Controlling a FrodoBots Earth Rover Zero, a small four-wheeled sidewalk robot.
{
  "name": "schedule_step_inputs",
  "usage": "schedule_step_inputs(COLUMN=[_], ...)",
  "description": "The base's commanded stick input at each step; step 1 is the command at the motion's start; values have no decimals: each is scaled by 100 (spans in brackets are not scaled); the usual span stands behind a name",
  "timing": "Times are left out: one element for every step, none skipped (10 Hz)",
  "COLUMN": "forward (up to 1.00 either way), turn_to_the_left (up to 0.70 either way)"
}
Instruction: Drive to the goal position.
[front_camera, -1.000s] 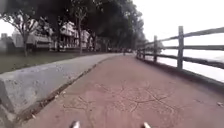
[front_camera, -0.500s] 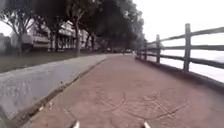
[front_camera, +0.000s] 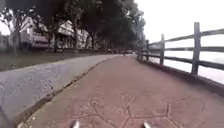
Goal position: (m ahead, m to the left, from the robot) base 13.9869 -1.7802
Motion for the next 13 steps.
schedule_step_inputs(forward=[70, 70, 70, 70, 70, 70, 70, 70, 70, 70, 70, 70, 70], turn_to_the_left=[0, 0, 0, 0, 0, 0, 0, -8, -27, -27, -27, -27, -14])
